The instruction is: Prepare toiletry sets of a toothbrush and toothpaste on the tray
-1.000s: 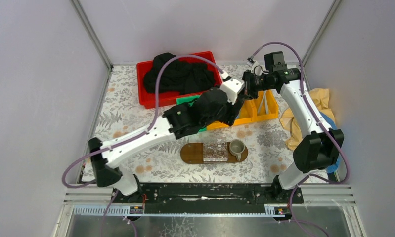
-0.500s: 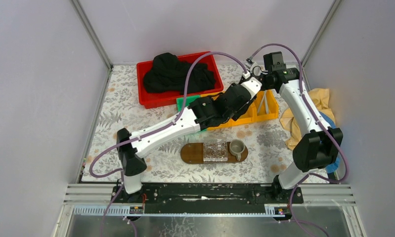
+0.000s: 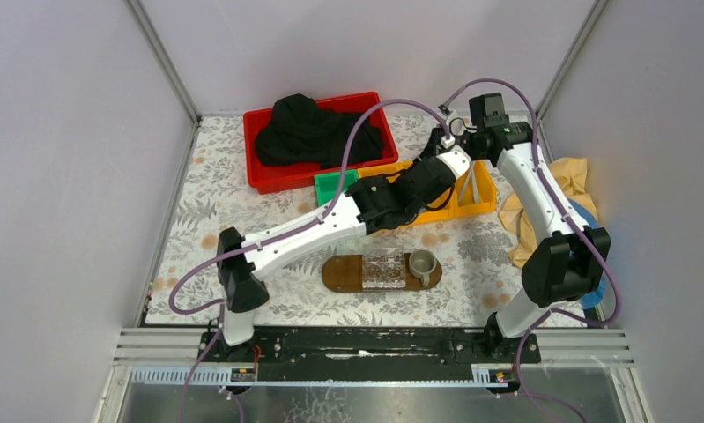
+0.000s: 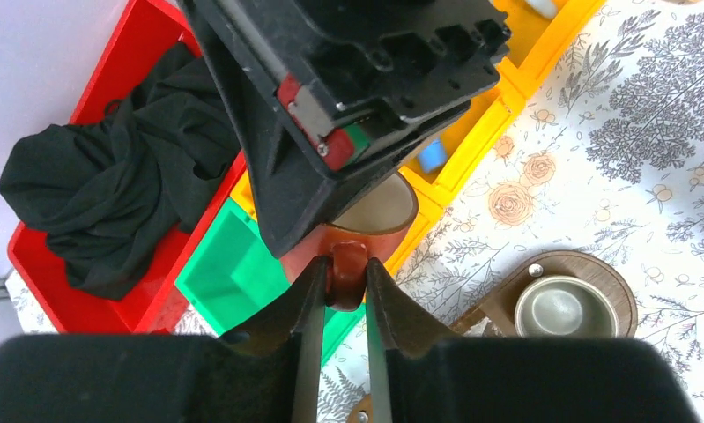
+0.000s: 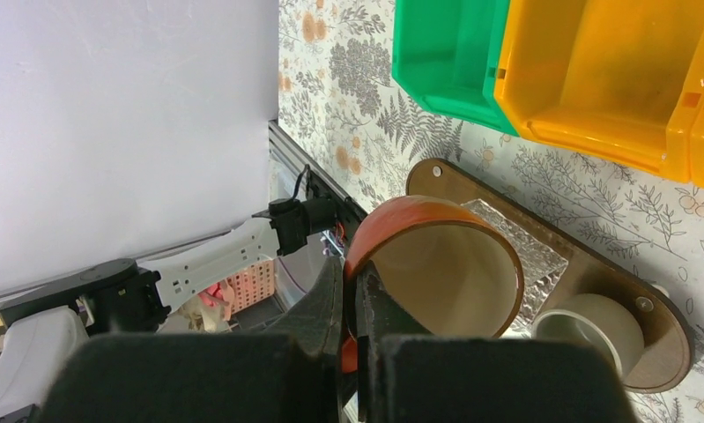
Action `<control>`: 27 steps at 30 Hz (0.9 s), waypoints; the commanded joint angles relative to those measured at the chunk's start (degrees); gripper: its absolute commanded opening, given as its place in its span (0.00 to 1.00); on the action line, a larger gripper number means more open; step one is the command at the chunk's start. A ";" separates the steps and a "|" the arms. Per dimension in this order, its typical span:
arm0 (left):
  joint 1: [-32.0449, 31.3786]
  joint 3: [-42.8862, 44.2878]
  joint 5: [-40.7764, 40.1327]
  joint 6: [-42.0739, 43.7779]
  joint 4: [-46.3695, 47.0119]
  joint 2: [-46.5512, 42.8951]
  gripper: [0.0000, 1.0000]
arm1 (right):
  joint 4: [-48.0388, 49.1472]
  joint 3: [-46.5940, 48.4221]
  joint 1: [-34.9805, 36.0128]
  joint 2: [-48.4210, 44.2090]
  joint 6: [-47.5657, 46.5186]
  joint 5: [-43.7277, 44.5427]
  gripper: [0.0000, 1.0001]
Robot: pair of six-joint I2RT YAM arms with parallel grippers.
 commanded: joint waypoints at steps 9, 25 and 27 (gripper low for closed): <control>-0.12 -2.08 -1.05 3.08 5.11 -2.69 0.00 | 5.77 -3.98 -0.50 -2.93 3.94 -9.00 0.31; -0.03 -45.33 9.46 2.28 34.75 -38.47 0.00 | 14.56 -7.32 -1.67 -9.66 2.33 -21.20 0.61; -0.05 -52.80 13.05 1.47 40.47 -45.68 0.00 | 17.52 -9.30 -2.07 -11.92 -0.15 -21.56 0.61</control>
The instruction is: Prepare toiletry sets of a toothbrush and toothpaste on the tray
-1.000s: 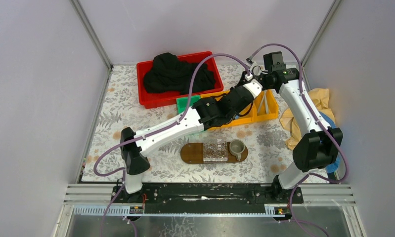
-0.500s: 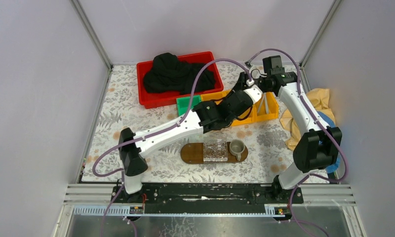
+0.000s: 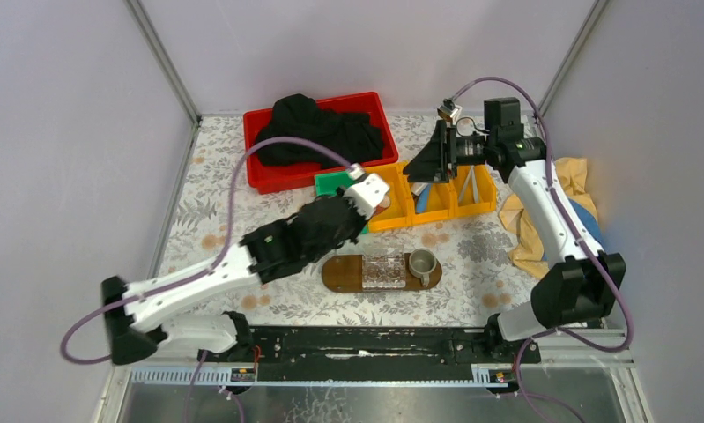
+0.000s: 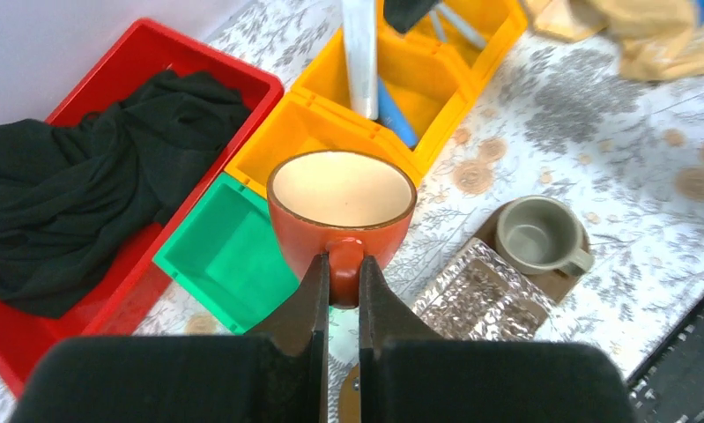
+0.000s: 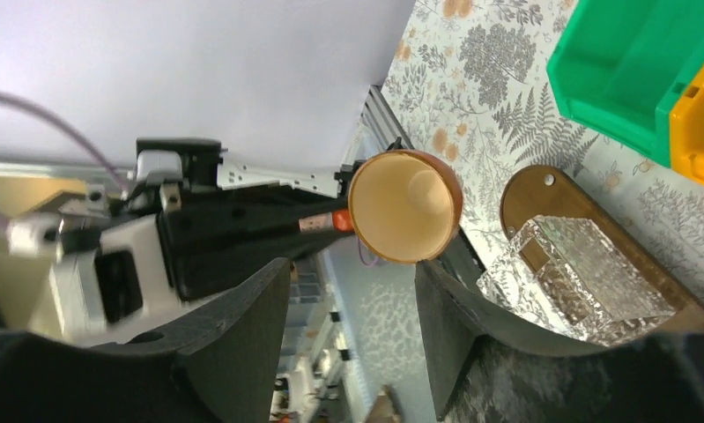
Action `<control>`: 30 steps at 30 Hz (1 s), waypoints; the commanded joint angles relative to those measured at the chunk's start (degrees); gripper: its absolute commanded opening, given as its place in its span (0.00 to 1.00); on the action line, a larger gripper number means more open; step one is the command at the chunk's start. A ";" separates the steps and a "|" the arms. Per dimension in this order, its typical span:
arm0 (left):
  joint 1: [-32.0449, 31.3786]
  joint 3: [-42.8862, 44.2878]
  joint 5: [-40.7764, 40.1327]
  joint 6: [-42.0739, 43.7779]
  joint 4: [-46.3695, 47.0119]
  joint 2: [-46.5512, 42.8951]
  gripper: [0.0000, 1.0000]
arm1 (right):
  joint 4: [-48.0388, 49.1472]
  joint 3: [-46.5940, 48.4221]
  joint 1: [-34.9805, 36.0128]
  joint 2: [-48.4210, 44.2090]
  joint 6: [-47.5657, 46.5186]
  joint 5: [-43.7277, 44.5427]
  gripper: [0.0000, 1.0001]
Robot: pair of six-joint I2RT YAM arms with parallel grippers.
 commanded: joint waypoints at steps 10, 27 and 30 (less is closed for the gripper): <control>0.32 -43.64 11.19 -4.84 38.75 -44.20 0.00 | -4.77 -9.48 -5.59 -13.45 -38.77 3.39 0.65; 0.34 -68.17 8.04 -4.97 51.54 -56.29 0.00 | 17.66 -29.79 -21.86 -18.30 -32.81 -12.69 0.66; 0.27 -71.79 5.68 -4.41 56.07 -56.24 0.00 | 17.62 -30.64 -22.20 -18.08 -33.34 -12.71 0.66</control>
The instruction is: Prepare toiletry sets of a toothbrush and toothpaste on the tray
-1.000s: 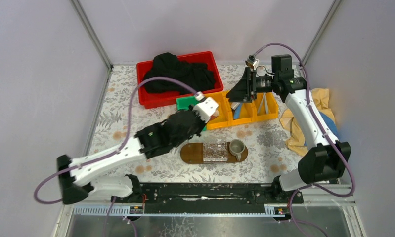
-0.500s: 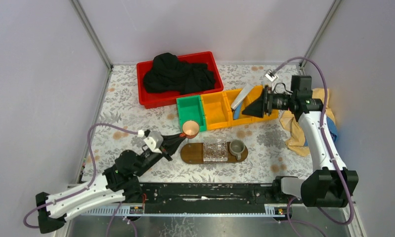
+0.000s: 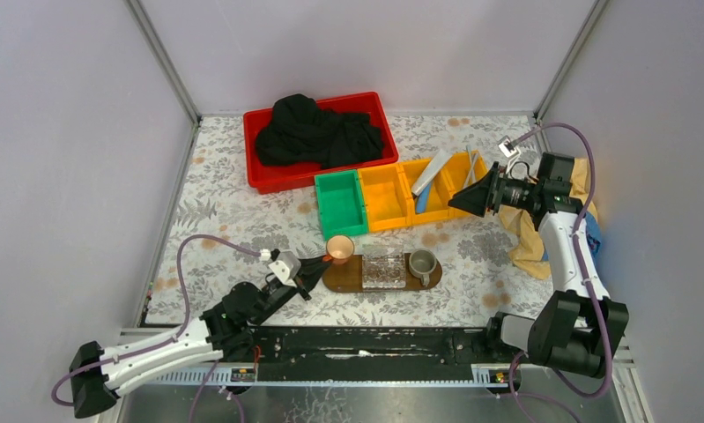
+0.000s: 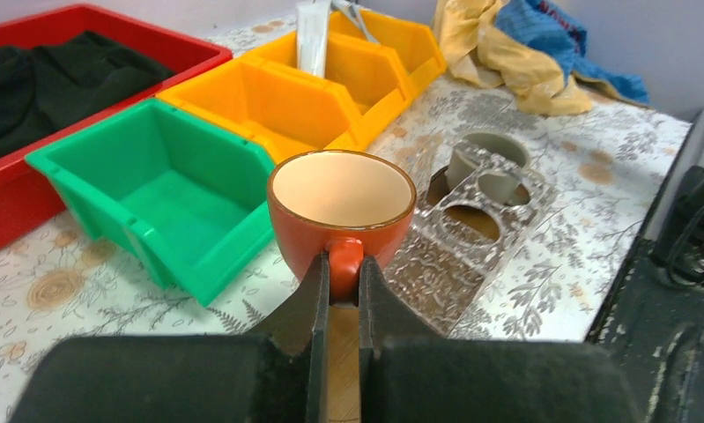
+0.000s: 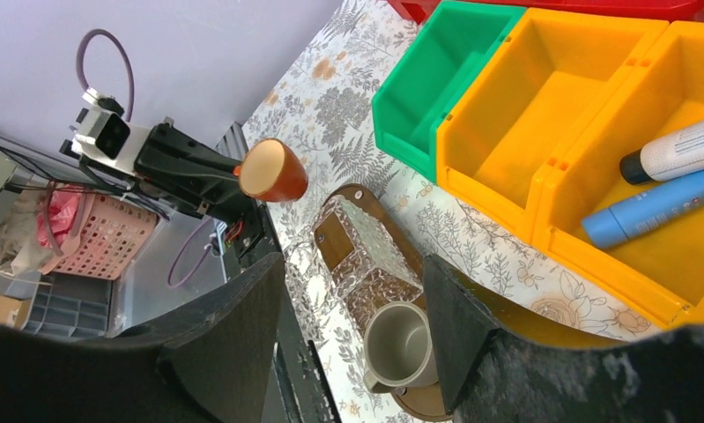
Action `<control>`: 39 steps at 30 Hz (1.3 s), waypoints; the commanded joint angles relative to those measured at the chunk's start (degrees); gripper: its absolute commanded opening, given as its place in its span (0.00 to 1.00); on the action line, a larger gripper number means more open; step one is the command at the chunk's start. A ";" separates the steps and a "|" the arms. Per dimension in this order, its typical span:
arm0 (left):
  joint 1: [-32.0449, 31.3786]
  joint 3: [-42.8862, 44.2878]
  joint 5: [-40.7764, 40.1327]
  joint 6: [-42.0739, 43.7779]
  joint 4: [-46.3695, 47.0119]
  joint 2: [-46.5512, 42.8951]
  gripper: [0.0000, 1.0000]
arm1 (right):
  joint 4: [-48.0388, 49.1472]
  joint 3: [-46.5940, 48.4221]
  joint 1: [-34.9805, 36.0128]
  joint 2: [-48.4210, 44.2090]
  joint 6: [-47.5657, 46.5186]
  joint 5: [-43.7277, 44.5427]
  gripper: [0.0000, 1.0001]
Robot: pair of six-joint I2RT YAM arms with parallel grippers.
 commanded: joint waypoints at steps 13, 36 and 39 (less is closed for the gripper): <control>0.30 -10.50 -5.27 -3.89 28.43 9.25 0.00 | -0.12 -0.52 -0.97 -0.60 -3.98 -3.11 0.66; 0.31 -12.48 -11.88 -14.27 24.51 13.41 0.00 | -5.54 0.96 -1.16 -0.58 -8.69 -3.53 0.66; 0.26 -11.93 -13.07 -15.32 22.94 13.00 0.00 | -6.07 1.11 -1.25 -0.26 -9.11 -3.55 0.66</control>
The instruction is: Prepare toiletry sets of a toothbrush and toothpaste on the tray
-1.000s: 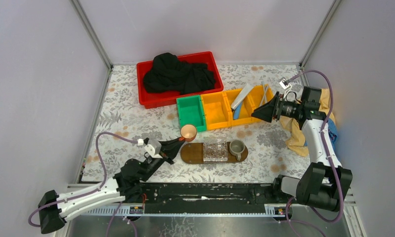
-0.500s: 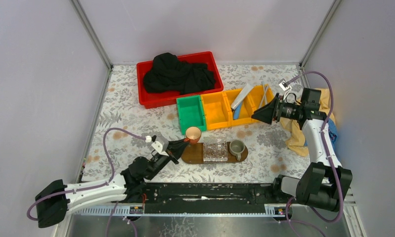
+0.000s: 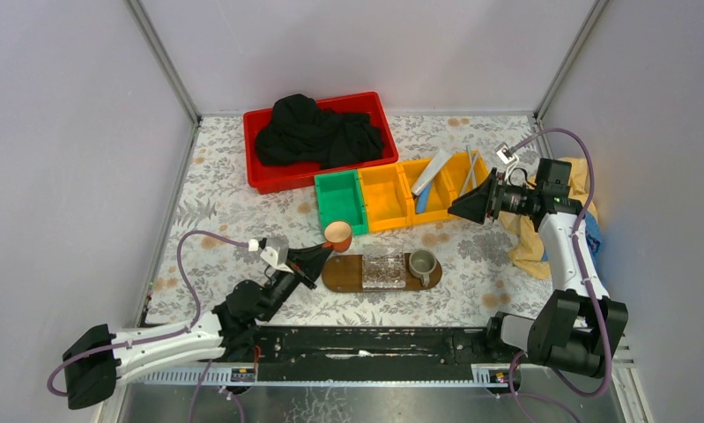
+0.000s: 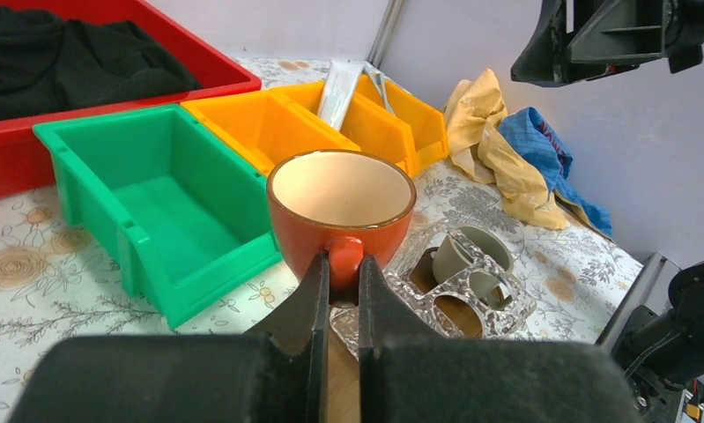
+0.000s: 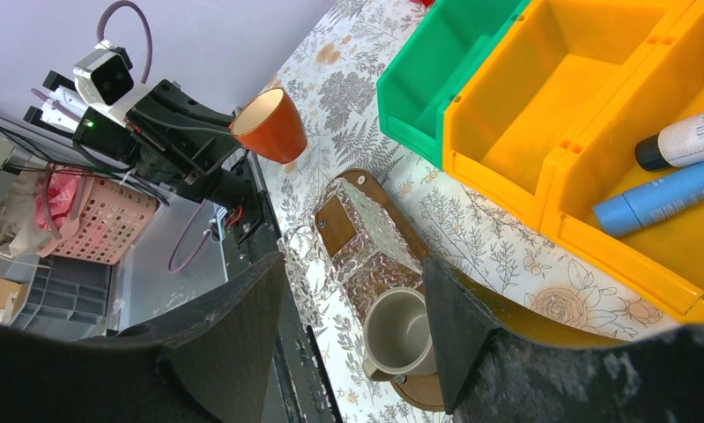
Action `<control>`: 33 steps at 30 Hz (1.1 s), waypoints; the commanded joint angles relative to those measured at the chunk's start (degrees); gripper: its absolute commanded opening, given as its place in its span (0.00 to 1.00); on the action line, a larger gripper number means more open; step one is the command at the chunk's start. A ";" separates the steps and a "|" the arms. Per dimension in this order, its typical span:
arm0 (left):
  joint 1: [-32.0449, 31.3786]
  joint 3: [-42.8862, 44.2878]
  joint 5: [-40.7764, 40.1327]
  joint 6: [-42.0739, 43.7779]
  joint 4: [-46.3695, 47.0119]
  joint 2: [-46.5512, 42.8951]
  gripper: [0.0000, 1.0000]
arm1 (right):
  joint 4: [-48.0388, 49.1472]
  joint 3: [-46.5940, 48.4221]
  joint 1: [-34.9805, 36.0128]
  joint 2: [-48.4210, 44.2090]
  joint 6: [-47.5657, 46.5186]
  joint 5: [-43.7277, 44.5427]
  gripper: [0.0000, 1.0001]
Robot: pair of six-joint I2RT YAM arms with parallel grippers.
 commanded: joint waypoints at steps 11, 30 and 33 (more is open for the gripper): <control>0.30 -1.68 2.20 6.11 -16.56 -9.35 0.00 | -15.93 16.86 19.09 6.00 -17.11 12.79 0.72; 0.28 -3.16 9.12 15.50 -8.83 -8.98 0.00 | -24.71 46.64 55.57 35.57 -12.06 45.60 0.66; 0.27 -3.42 9.24 15.68 -8.24 -9.20 0.00 | -25.17 47.00 56.20 36.94 -12.07 45.14 0.61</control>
